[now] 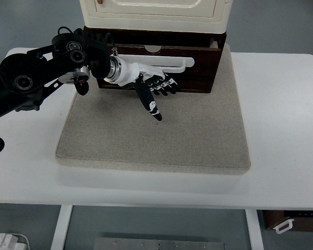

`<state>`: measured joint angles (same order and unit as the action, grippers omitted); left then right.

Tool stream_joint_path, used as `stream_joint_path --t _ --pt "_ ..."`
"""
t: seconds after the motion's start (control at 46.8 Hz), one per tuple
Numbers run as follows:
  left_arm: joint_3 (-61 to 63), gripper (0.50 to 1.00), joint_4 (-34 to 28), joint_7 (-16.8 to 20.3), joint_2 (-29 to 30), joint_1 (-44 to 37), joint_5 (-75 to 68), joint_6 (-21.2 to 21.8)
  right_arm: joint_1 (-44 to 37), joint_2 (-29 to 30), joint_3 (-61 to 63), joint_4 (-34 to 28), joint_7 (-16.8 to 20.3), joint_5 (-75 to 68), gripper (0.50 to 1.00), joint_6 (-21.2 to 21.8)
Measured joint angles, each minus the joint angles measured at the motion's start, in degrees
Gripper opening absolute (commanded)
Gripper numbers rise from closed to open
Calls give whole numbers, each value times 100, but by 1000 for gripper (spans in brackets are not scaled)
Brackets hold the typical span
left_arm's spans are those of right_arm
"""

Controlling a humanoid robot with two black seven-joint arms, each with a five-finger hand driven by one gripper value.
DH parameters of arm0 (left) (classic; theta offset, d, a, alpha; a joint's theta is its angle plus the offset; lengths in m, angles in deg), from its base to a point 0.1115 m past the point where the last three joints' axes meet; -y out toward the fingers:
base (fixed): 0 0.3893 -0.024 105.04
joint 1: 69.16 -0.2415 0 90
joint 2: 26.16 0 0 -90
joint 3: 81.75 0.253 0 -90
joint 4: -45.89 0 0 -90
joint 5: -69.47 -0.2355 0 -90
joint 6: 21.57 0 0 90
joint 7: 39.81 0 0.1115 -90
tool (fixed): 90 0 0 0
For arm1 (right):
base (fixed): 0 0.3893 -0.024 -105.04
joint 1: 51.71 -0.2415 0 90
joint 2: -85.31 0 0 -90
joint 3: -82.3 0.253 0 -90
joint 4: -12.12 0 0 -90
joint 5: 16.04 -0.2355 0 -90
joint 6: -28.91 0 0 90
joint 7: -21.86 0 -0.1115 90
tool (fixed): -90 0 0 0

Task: Close drawer under combined cabinet
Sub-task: 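Push the drawer front with the left hand toward the cabinet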

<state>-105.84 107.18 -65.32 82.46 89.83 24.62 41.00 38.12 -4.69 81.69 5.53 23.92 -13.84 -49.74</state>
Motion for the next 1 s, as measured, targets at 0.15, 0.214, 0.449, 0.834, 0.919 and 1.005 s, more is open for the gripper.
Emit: stream_joint_path --t 0.15,0.214,0.449,0.834,0.919,1.005 --pt "-7 1000 -181 75 -3 0 0 69 0 0 0 0 -1 0 952 0" --pt "-7 1000 -278 134 -26 0 -1 136 0 0 0 0 -2 0 952 -1" --pt "-19 1000 -404 186 -43 22 7 222 0 0 0 0 -3 0 952 -2" --pt "-167 1000 -659 253 -34 70 3 238 0 0 0 0 -3 0 952 -1" --pt "-167 1000 -649 255 -26 87 10 185 0 0 0 0 -3 0 952 -1" --pt "-158 1000 -538 257 -25 82 19 134 0 0 0 0 -1 0 952 -1"
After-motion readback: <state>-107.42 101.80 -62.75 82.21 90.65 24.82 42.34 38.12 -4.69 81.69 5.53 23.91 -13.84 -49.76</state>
